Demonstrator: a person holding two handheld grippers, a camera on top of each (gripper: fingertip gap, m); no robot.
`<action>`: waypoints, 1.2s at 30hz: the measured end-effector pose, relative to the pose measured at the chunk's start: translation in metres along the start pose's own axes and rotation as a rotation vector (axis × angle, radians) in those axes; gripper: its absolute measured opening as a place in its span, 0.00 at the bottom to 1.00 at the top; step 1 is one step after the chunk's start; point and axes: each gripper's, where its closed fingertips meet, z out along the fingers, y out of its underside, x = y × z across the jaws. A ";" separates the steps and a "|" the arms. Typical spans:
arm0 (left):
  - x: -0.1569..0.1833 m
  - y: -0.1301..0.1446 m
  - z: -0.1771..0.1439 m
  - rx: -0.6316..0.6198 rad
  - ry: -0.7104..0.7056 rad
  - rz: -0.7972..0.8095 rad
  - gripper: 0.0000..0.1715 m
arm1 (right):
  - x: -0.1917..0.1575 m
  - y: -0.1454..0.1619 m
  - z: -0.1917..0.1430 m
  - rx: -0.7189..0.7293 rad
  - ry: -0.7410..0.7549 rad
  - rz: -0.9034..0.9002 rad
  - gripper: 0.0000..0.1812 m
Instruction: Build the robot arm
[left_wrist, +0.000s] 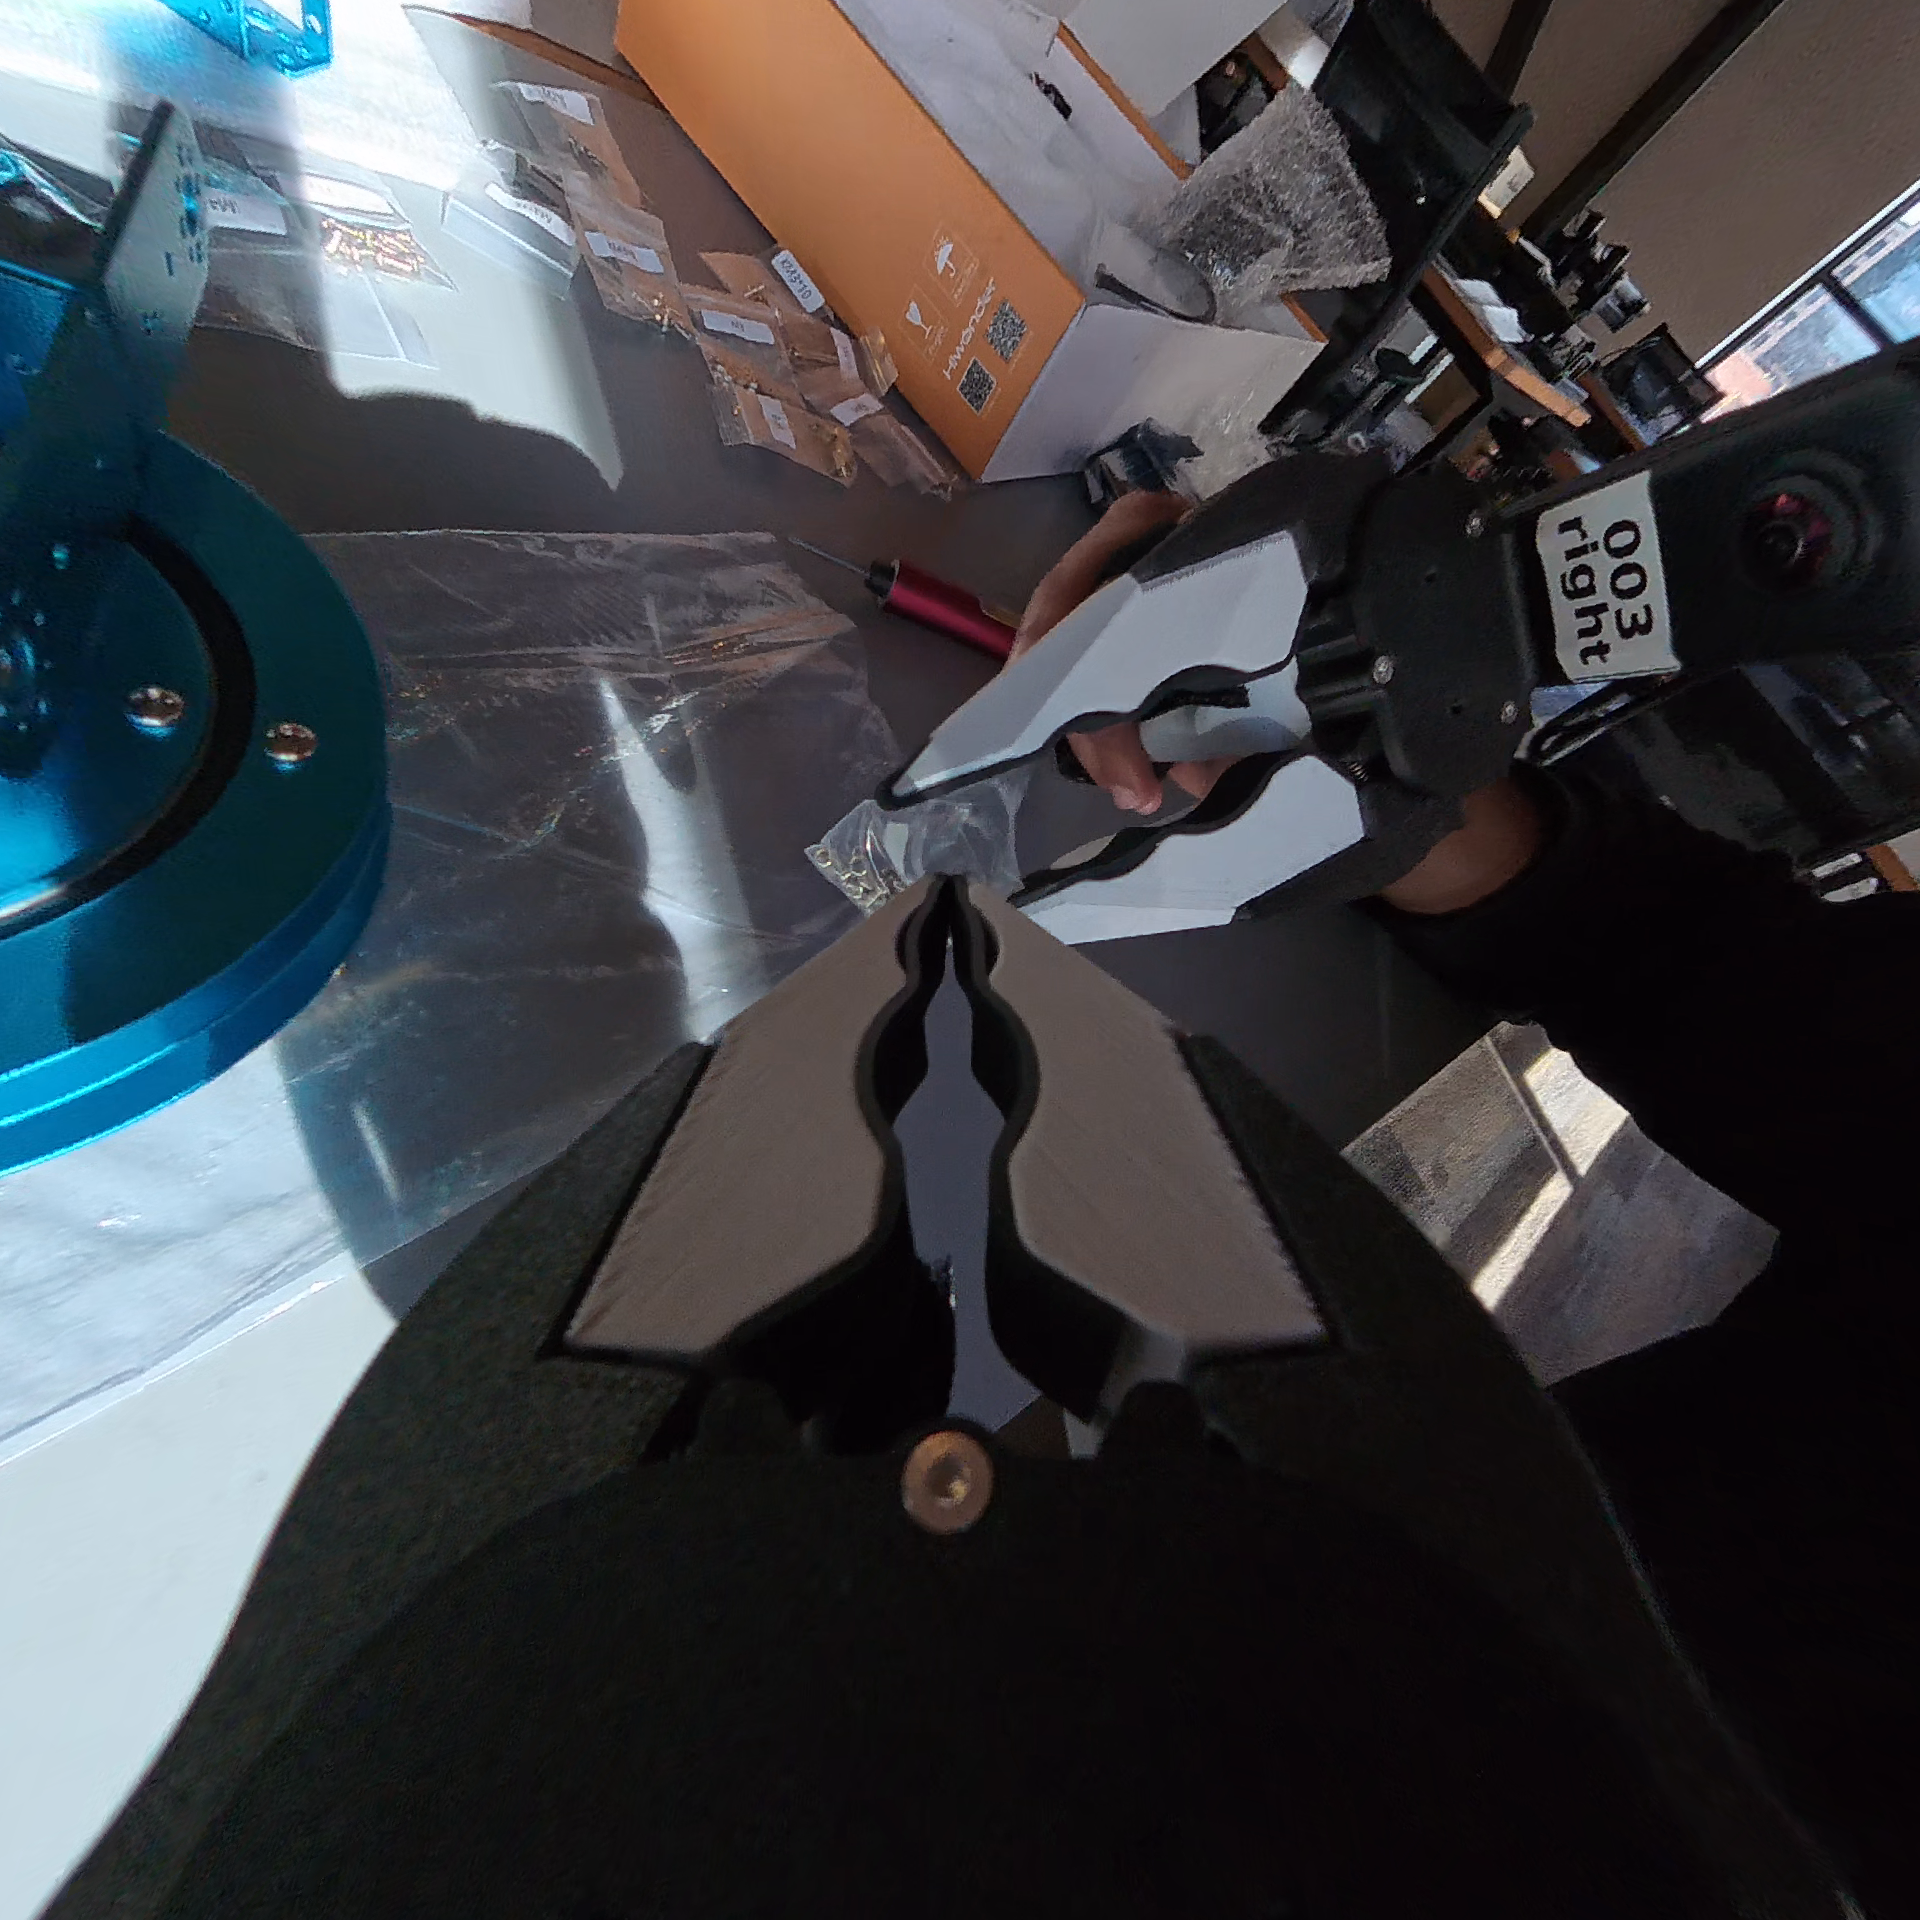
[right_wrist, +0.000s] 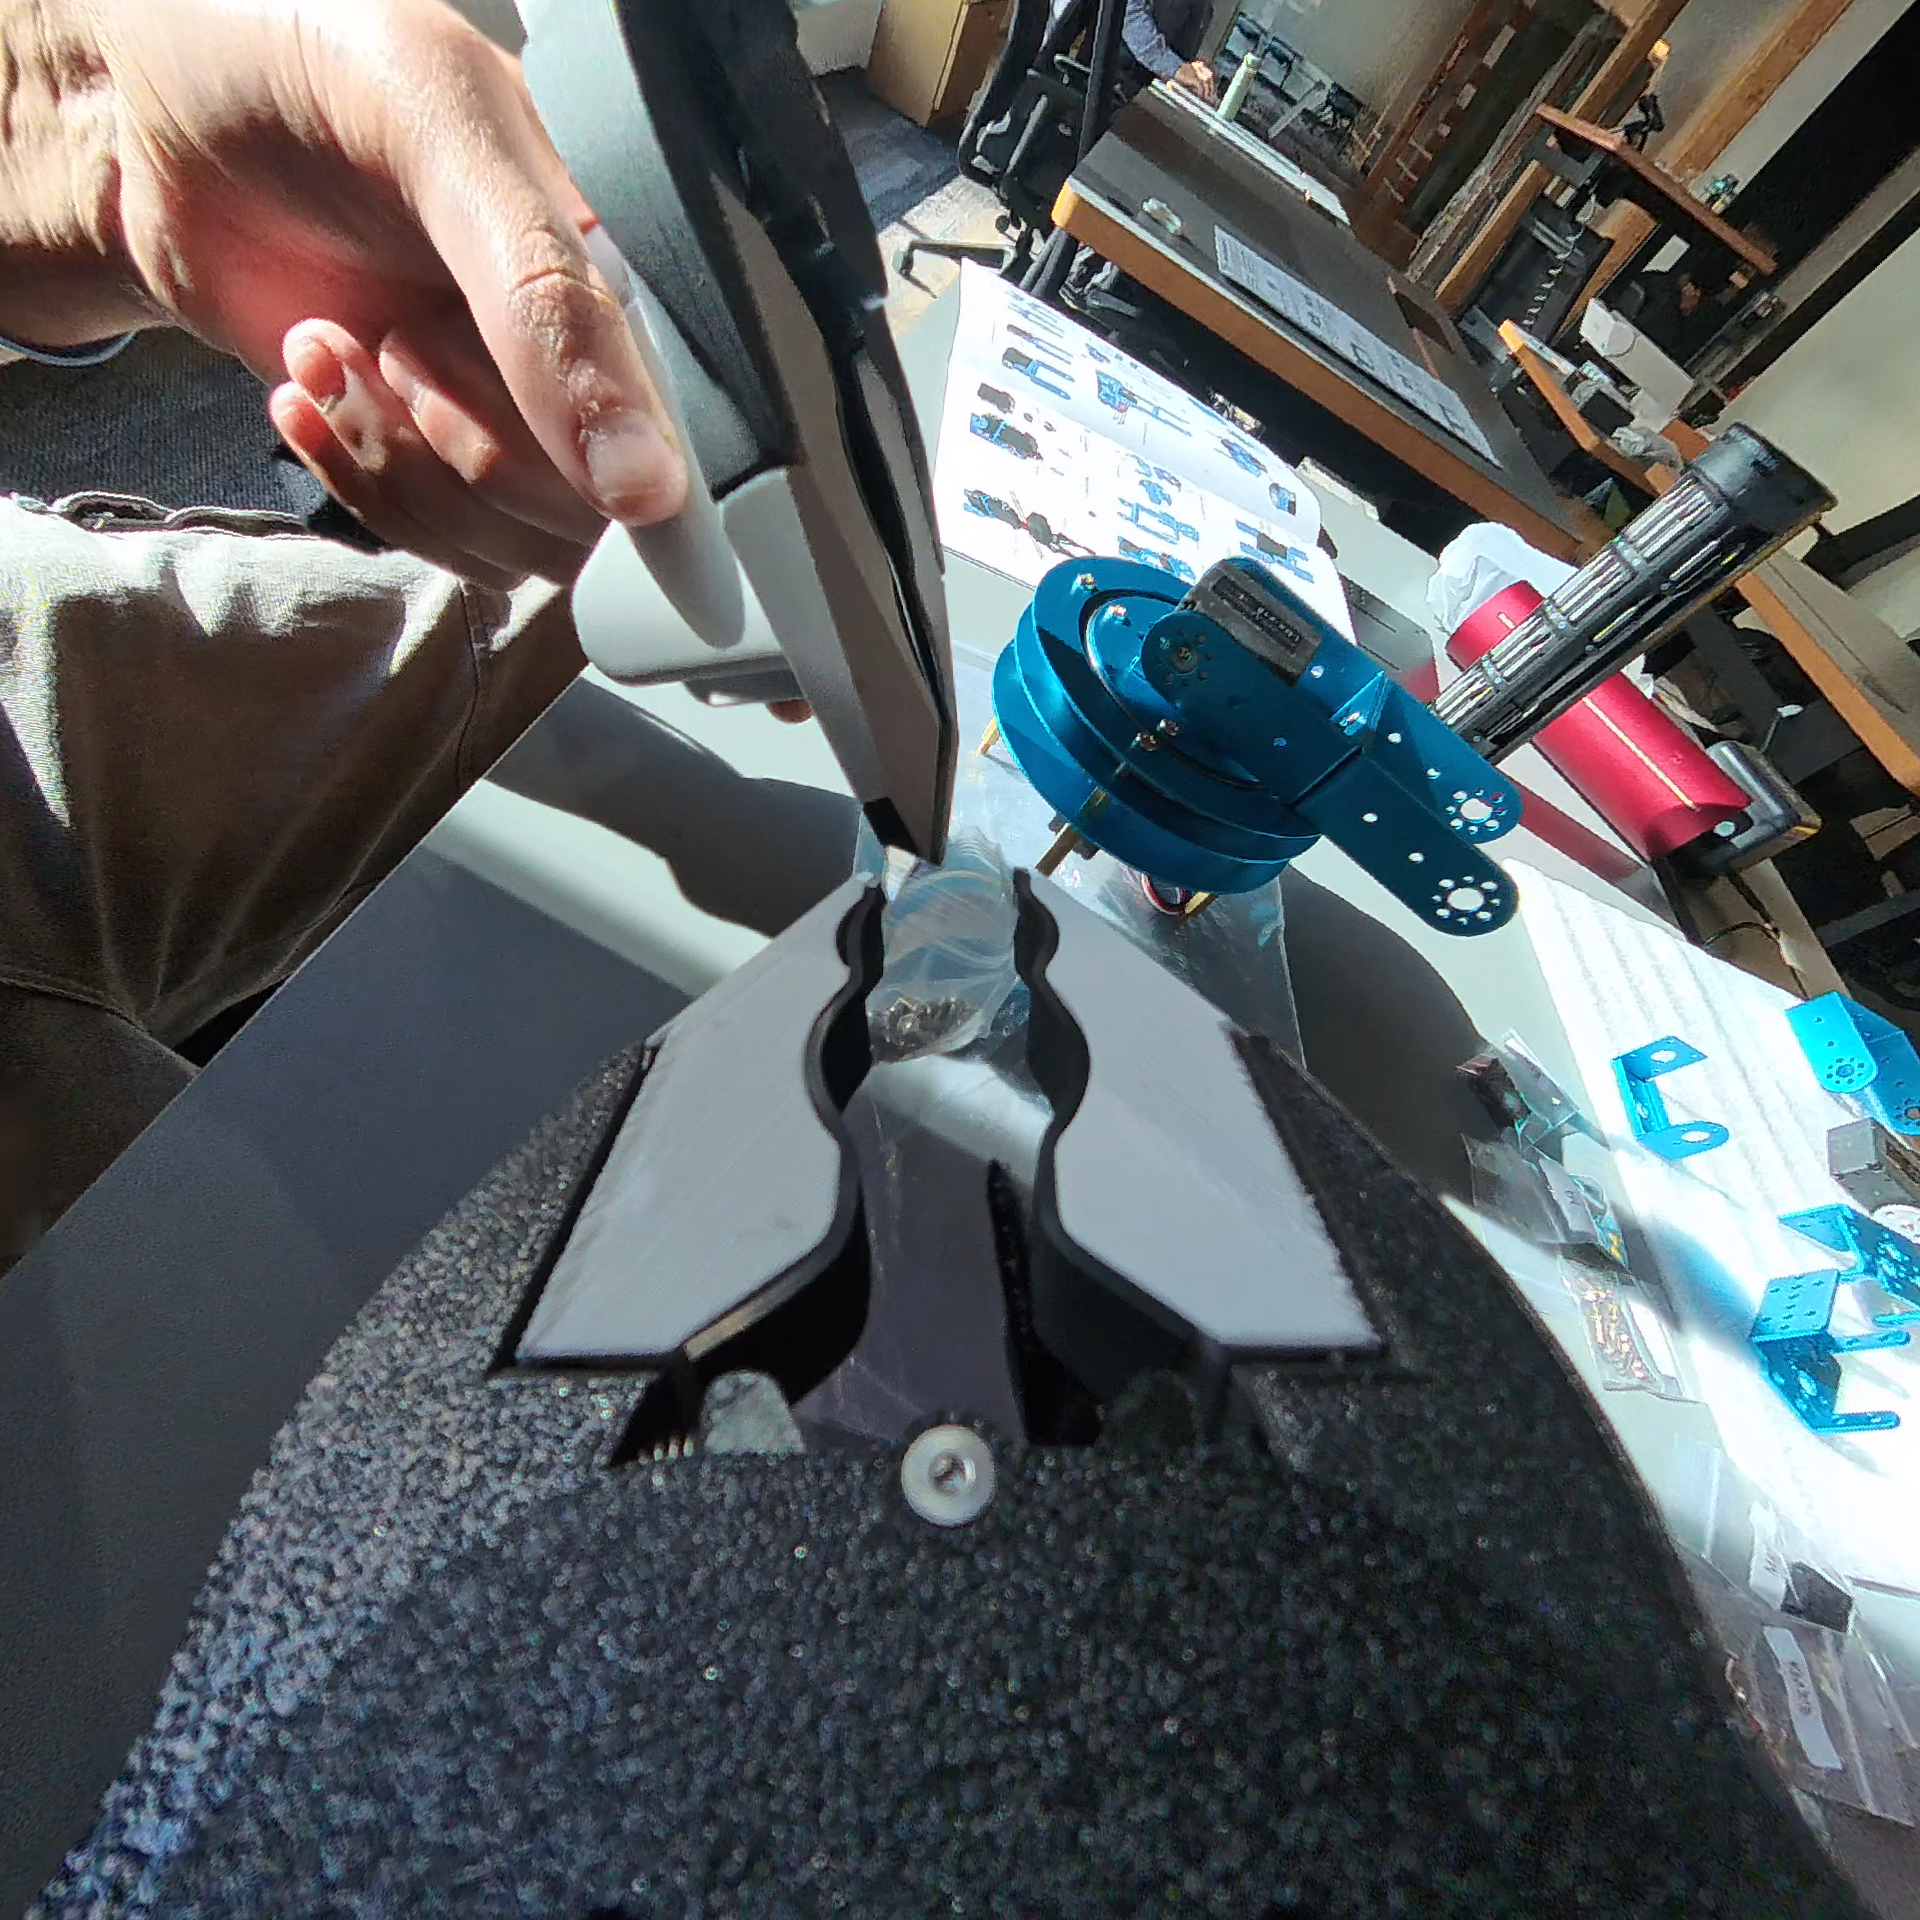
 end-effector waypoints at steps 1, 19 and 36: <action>-0.001 0.000 0.001 -0.002 -0.008 0.015 0.00 | 0.000 0.001 0.001 -0.006 0.002 0.003 0.14; -0.005 -0.021 -0.037 0.016 0.417 0.169 0.00 | 0.033 -0.020 -0.035 0.367 -0.049 0.920 0.38; 0.033 -0.100 -0.038 -0.002 0.650 0.314 0.00 | 0.048 -0.052 -0.039 0.594 -0.605 1.082 0.22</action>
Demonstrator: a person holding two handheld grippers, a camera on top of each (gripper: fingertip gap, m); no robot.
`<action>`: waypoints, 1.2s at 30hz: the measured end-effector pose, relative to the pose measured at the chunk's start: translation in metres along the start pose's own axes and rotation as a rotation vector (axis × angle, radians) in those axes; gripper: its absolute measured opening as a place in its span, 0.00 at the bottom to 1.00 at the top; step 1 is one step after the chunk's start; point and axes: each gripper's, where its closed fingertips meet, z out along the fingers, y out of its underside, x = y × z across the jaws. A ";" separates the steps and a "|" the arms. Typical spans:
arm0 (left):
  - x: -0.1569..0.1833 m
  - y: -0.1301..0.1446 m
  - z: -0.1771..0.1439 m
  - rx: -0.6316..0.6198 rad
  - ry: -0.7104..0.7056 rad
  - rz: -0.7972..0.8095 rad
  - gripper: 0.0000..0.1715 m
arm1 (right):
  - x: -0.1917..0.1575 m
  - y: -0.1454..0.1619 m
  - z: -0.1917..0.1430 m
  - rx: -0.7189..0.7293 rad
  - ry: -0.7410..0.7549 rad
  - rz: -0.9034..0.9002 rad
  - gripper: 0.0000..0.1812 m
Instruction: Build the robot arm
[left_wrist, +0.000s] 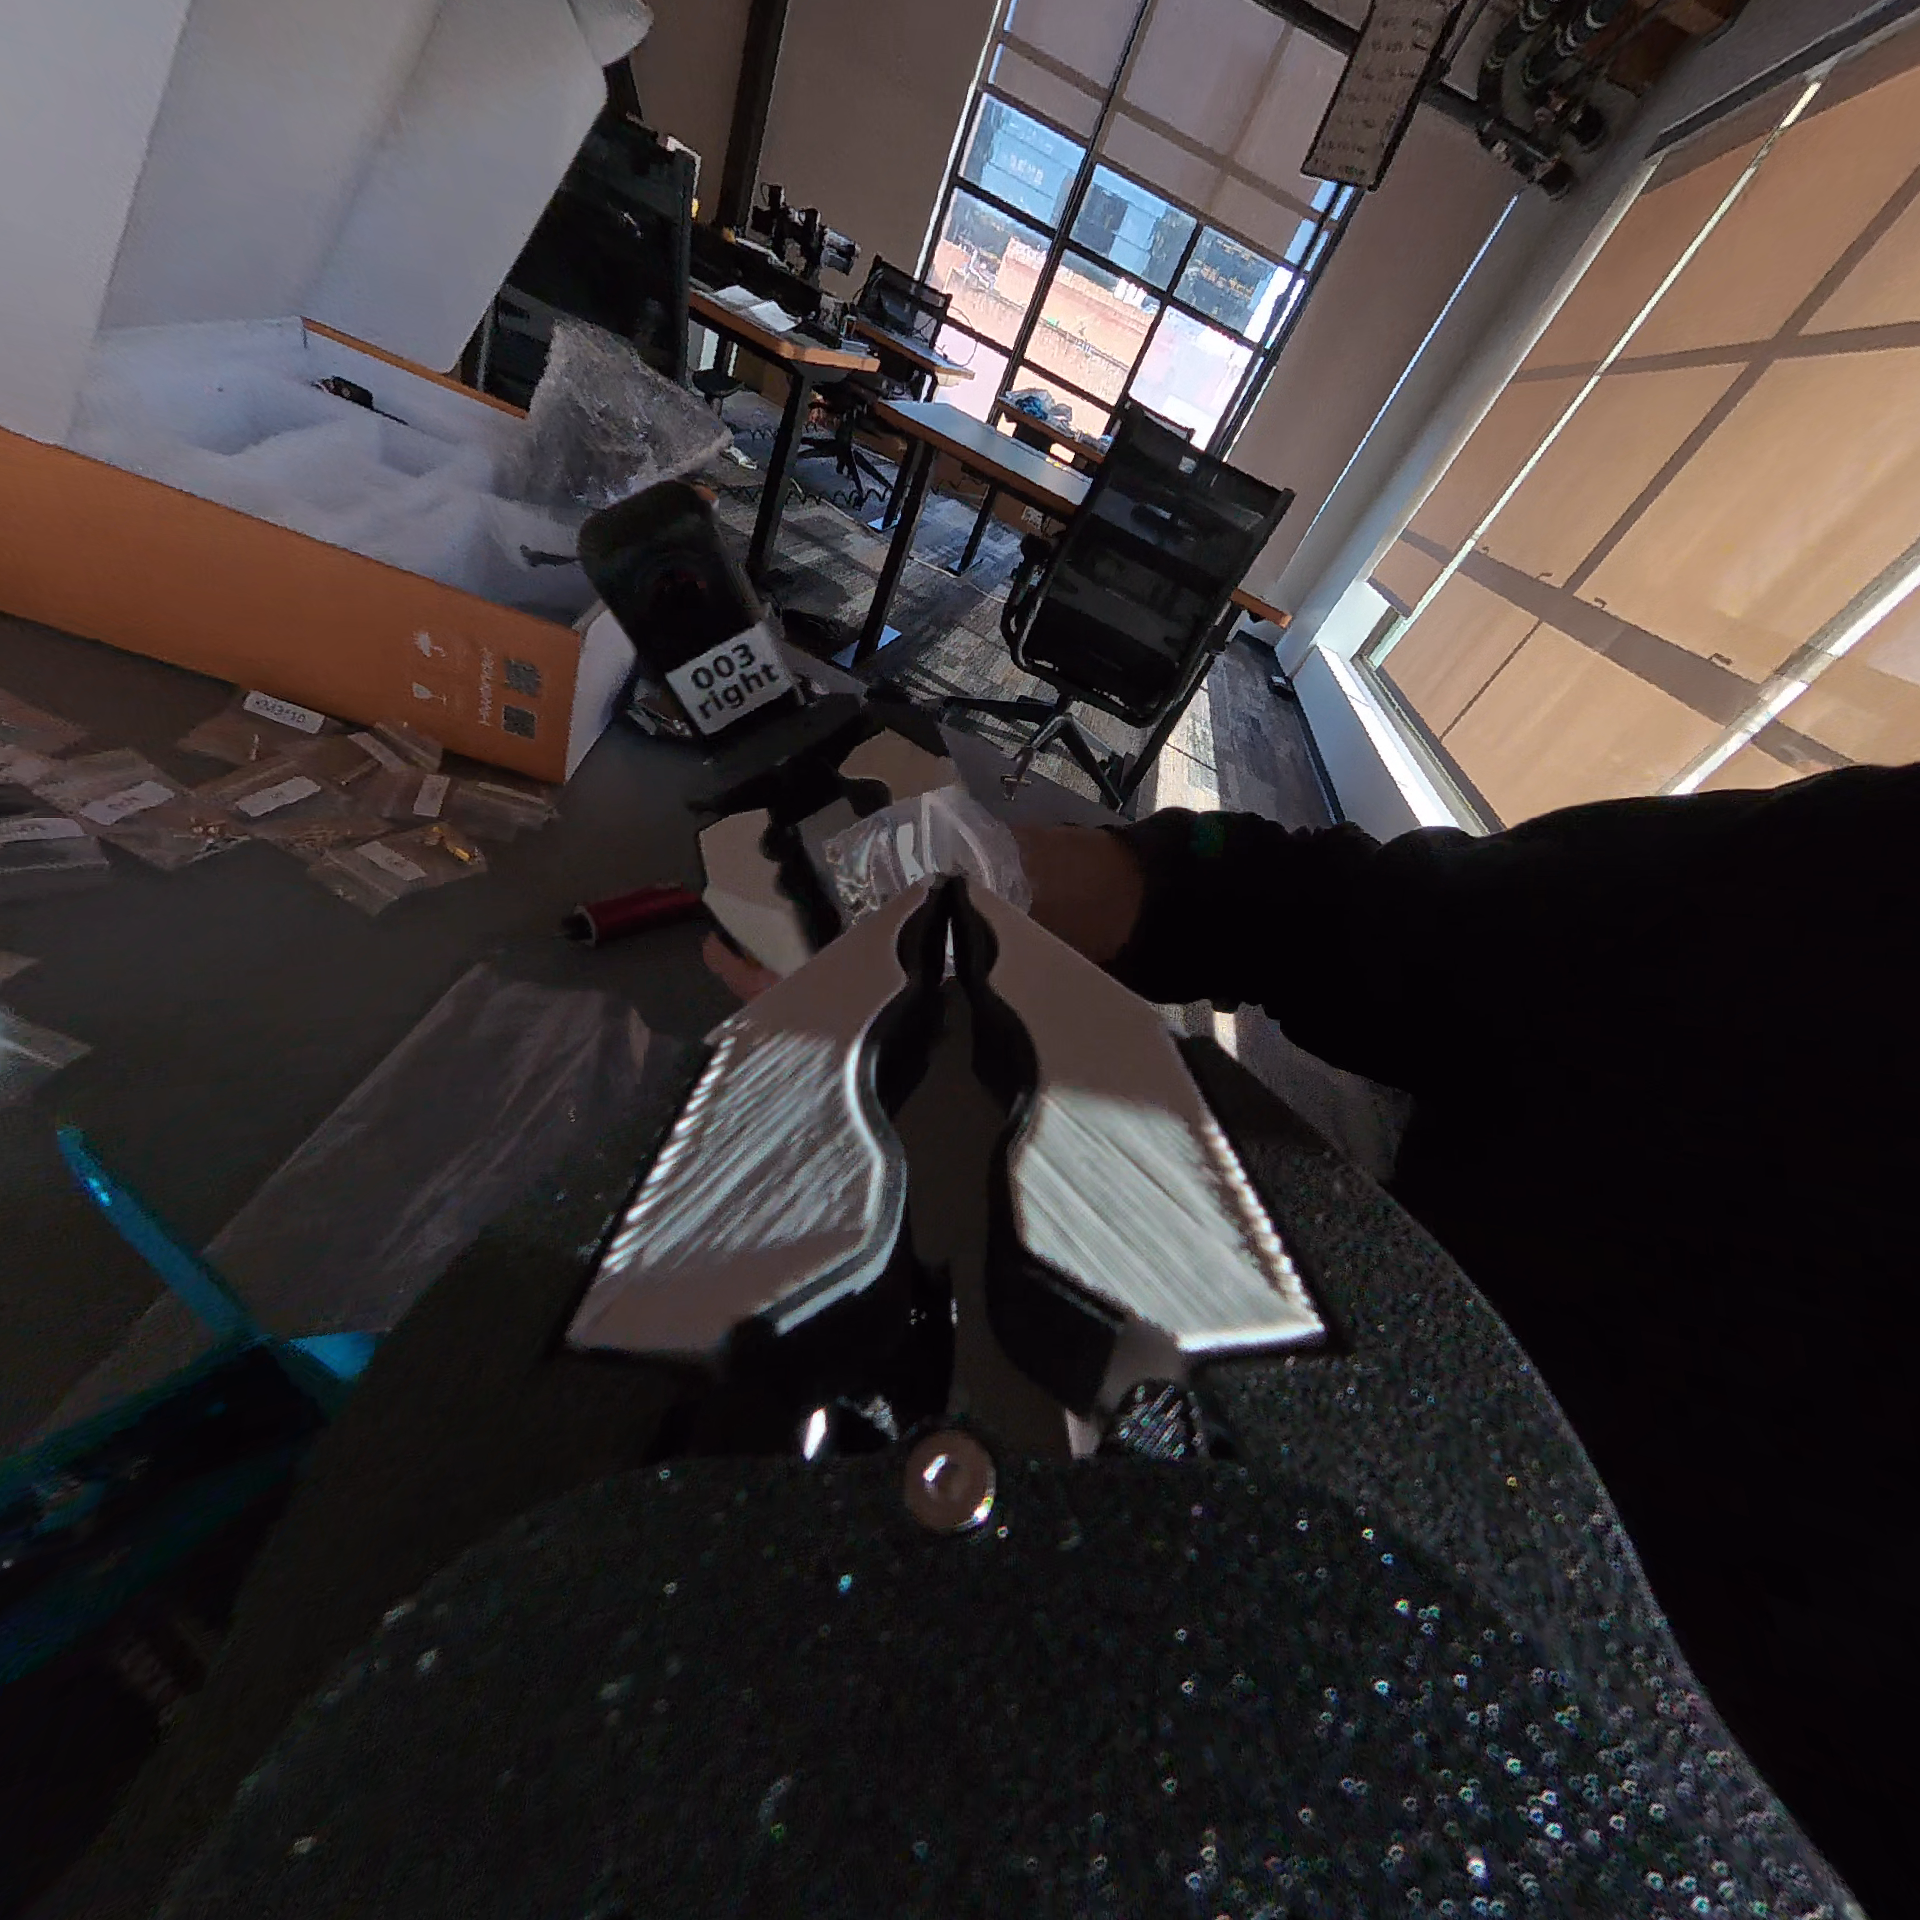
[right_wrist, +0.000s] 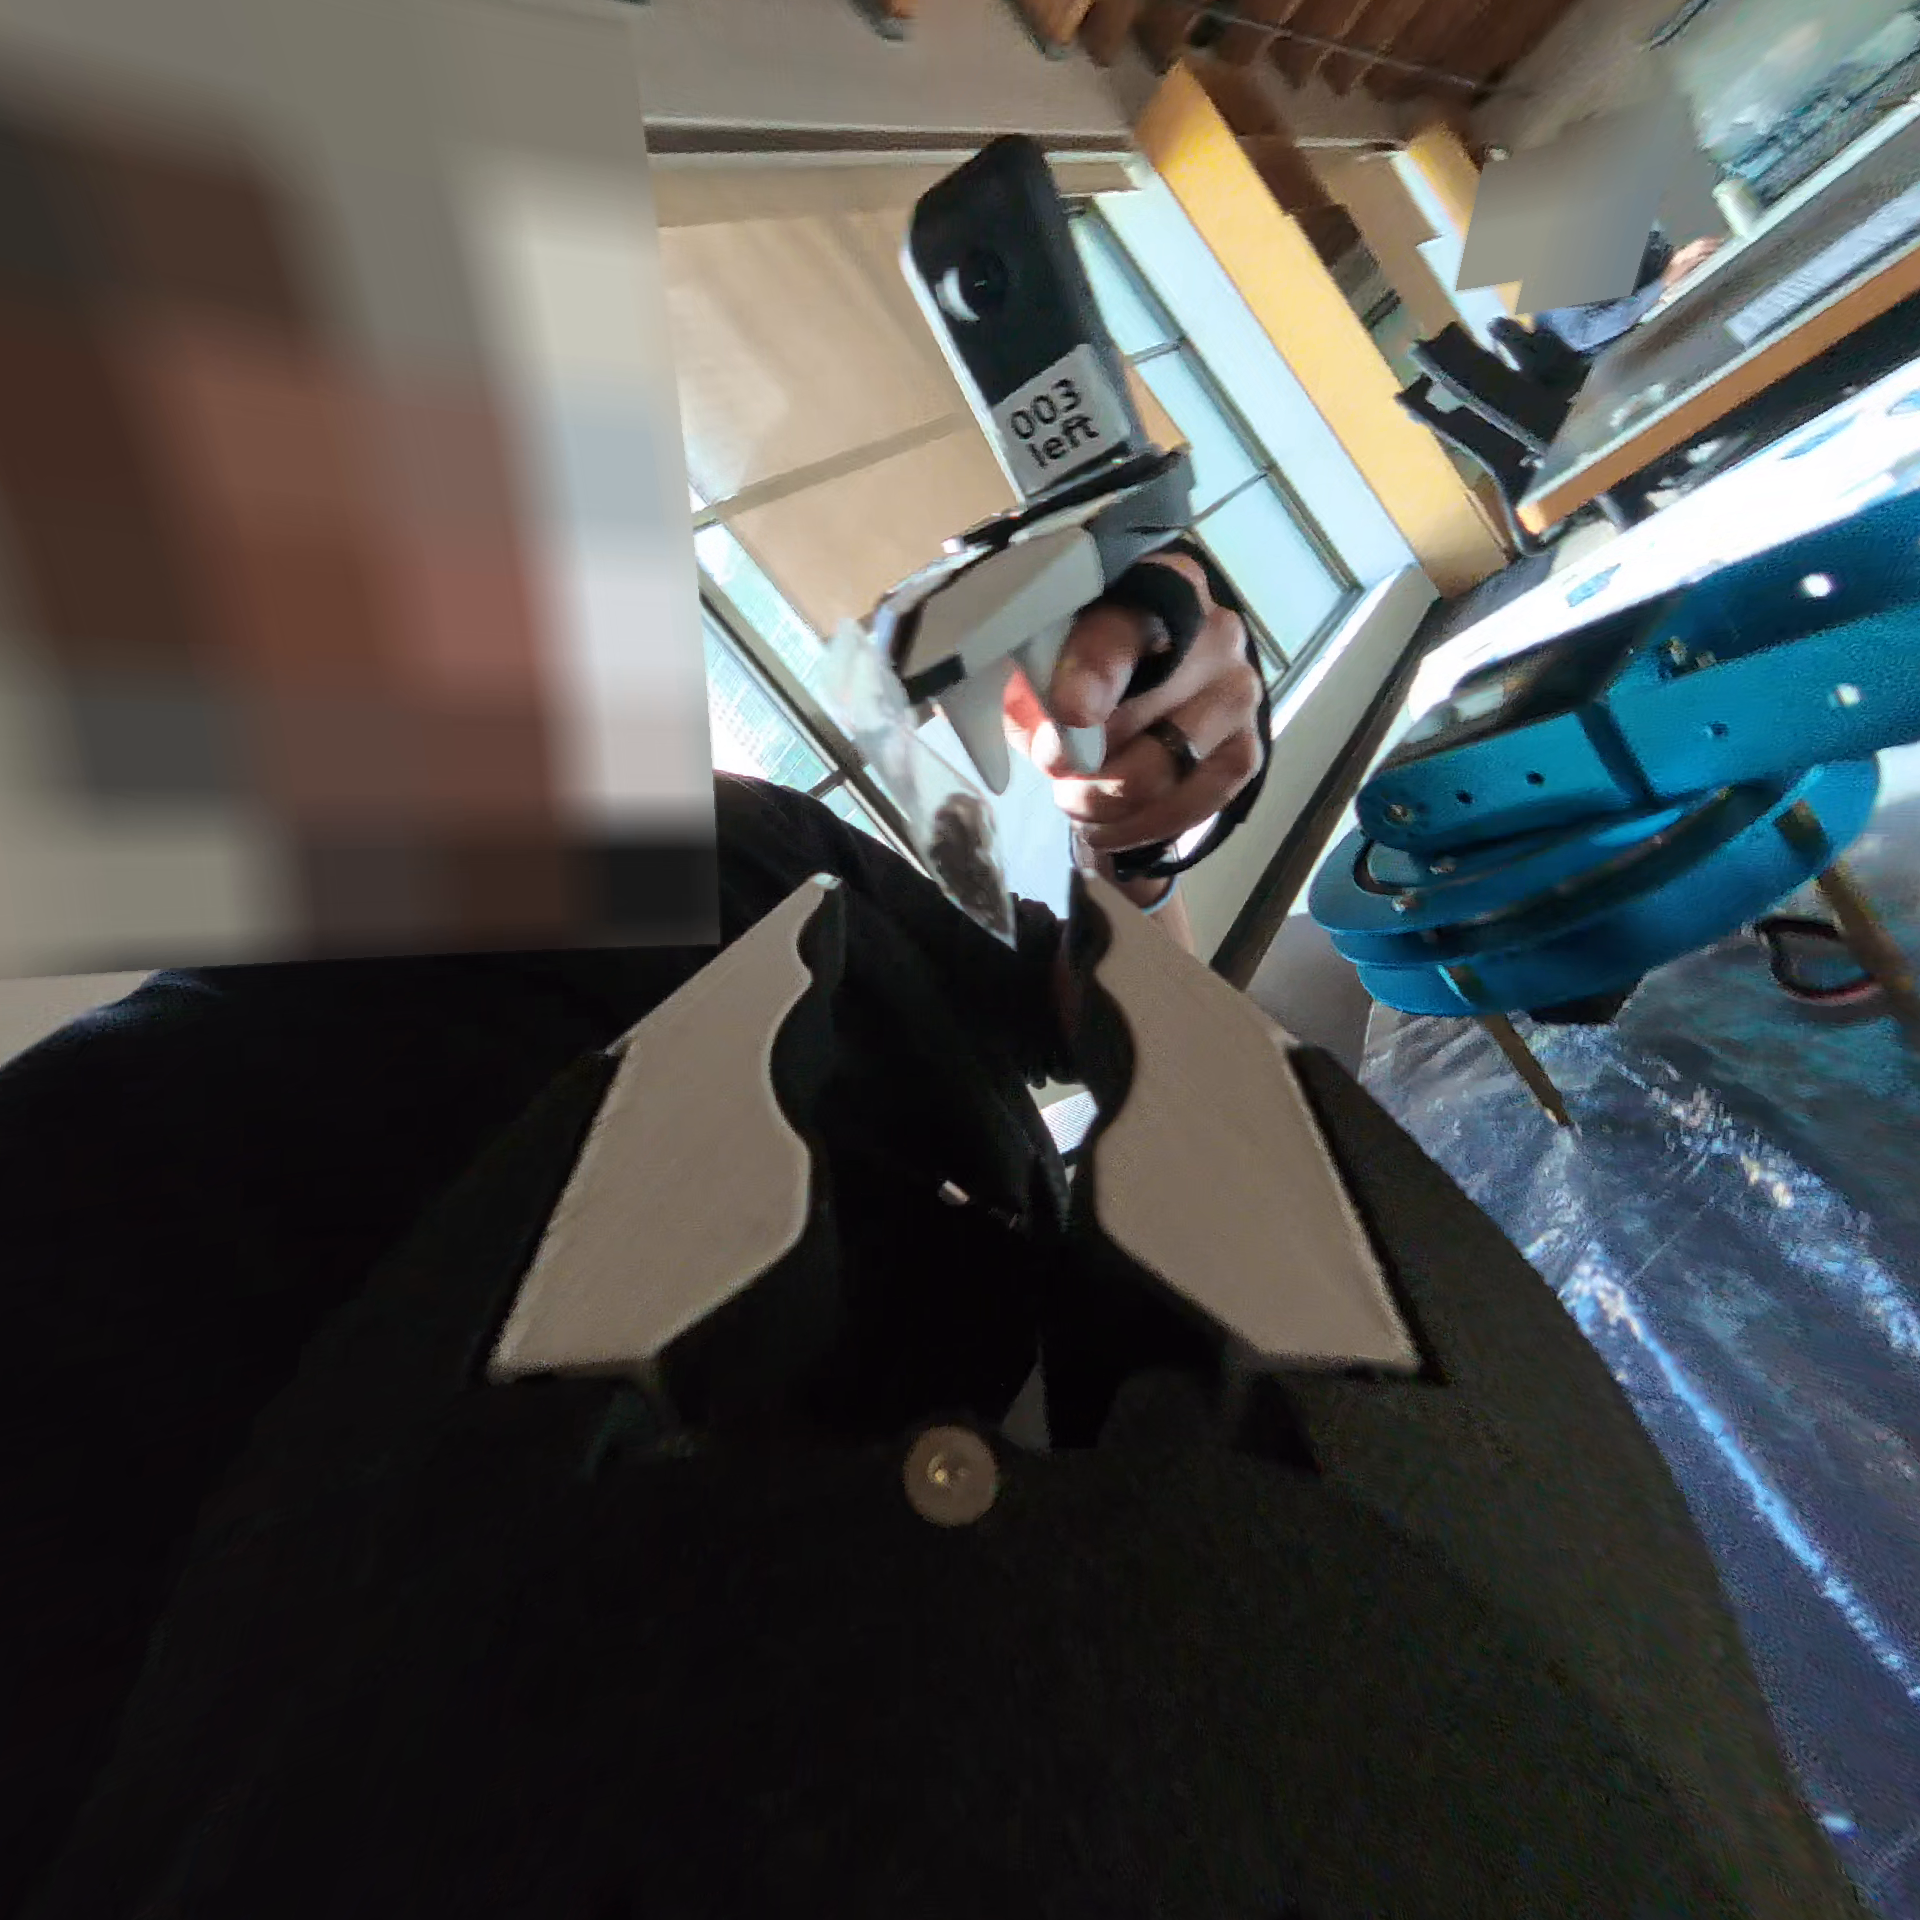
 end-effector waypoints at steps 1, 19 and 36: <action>-0.004 -0.002 0.003 0.005 -0.009 -0.012 0.00 | -0.003 -0.004 -0.002 0.000 0.001 -0.033 0.18; -0.066 0.085 0.065 -0.204 -0.421 -0.015 0.00 | 0.041 0.031 -0.091 -0.314 0.663 -0.261 0.02; -0.074 0.118 0.046 -0.285 -0.627 0.172 0.08 | 0.085 0.070 -0.111 -0.574 0.900 -0.297 0.02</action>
